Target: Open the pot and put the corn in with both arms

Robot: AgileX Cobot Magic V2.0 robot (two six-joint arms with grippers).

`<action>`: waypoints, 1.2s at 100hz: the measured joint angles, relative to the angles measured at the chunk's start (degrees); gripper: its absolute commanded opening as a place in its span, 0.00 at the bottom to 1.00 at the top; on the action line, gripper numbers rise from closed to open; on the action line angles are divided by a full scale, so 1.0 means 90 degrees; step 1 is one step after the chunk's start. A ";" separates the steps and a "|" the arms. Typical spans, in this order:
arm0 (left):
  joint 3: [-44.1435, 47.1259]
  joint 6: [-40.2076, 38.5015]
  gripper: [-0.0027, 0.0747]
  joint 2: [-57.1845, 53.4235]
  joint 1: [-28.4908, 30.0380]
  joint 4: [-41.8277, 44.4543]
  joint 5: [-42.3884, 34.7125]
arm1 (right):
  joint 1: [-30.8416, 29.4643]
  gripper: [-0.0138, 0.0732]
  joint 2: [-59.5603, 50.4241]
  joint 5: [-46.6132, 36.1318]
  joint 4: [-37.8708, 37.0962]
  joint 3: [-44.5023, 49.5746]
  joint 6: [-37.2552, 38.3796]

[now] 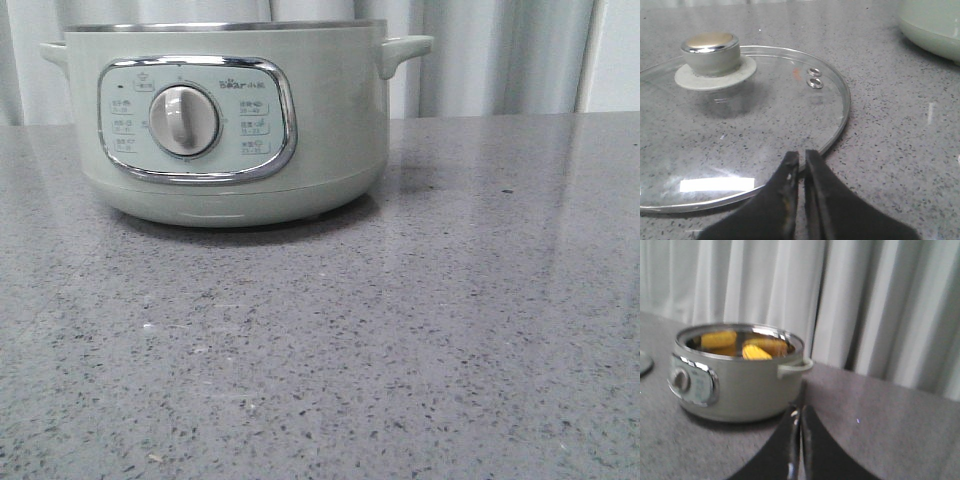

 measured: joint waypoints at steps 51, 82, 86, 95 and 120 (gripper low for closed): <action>0.0000 0.0000 0.01 0.0000 0.0000 -0.0011 0.0000 | -0.1617 0.08 -0.0736 -0.0433 0.0861 0.2597 0.0000; 0.0000 0.0000 0.01 0.0000 0.0000 -0.0011 0.0000 | -0.1649 0.08 -0.0864 0.0025 0.0879 0.2597 0.0000; 0.0000 0.0000 0.01 0.0000 0.0000 -0.0011 0.0000 | -0.1649 0.08 -0.0864 0.0025 0.0879 0.2597 0.0000; 0.0000 0.0000 0.01 0.0000 0.0000 -0.0011 0.0000 | -0.1649 0.08 -0.0864 0.0025 0.0879 0.2597 0.0000; 0.0000 0.0000 0.01 0.0000 0.0000 -0.0011 0.0000 | -0.1649 0.08 -0.0864 0.0025 0.0879 0.2597 0.0000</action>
